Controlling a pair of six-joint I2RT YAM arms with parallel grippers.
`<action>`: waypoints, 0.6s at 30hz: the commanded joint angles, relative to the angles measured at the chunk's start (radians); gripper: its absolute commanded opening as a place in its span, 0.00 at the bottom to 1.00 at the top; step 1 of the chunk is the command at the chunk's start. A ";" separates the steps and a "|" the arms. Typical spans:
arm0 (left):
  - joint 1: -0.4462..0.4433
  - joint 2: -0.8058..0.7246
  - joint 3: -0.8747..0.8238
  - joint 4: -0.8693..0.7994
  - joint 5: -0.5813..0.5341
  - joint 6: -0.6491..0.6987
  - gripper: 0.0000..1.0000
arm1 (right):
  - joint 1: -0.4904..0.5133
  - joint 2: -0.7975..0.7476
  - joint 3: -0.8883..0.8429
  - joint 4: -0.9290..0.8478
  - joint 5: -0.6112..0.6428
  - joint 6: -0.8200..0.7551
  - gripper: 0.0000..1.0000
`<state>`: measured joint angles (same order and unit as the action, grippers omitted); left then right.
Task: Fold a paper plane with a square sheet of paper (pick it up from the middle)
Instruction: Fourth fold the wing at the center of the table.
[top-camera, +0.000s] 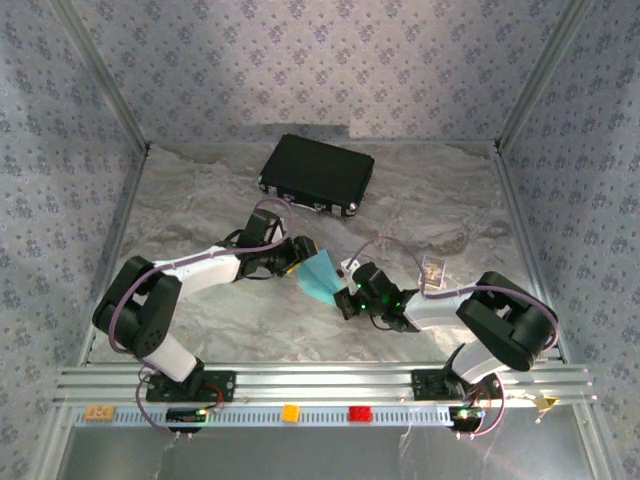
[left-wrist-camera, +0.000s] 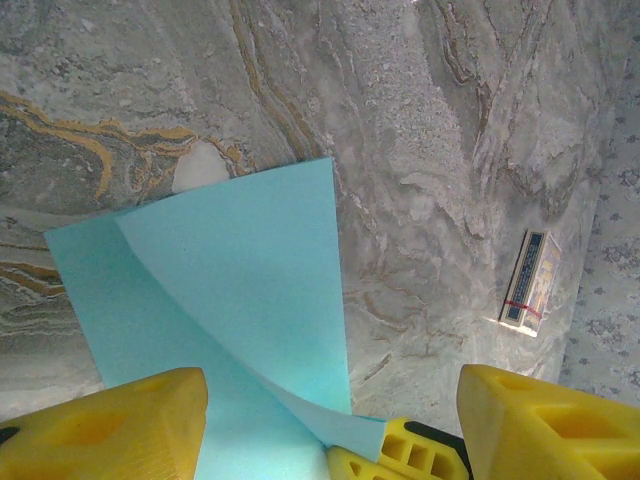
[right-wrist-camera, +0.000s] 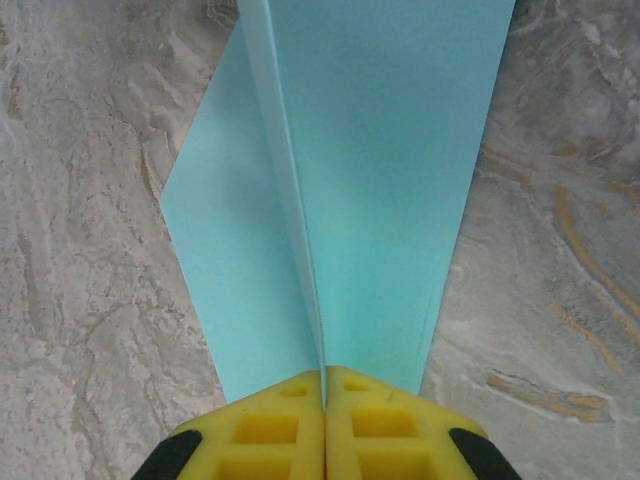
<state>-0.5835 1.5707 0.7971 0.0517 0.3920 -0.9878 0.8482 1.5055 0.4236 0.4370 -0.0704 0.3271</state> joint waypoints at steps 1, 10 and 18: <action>0.003 -0.006 0.005 -0.010 0.003 0.012 0.66 | -0.008 0.017 0.023 -0.040 -0.025 0.031 0.12; 0.002 0.006 0.009 -0.007 0.014 0.011 0.64 | -0.006 0.016 0.029 -0.057 -0.016 0.039 0.15; 0.001 0.000 0.011 -0.052 -0.011 0.017 0.68 | 0.002 0.009 0.027 -0.032 0.042 0.026 0.12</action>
<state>-0.5835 1.5726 0.7971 0.0402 0.3943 -0.9859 0.8448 1.5066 0.4313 0.4191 -0.0658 0.3519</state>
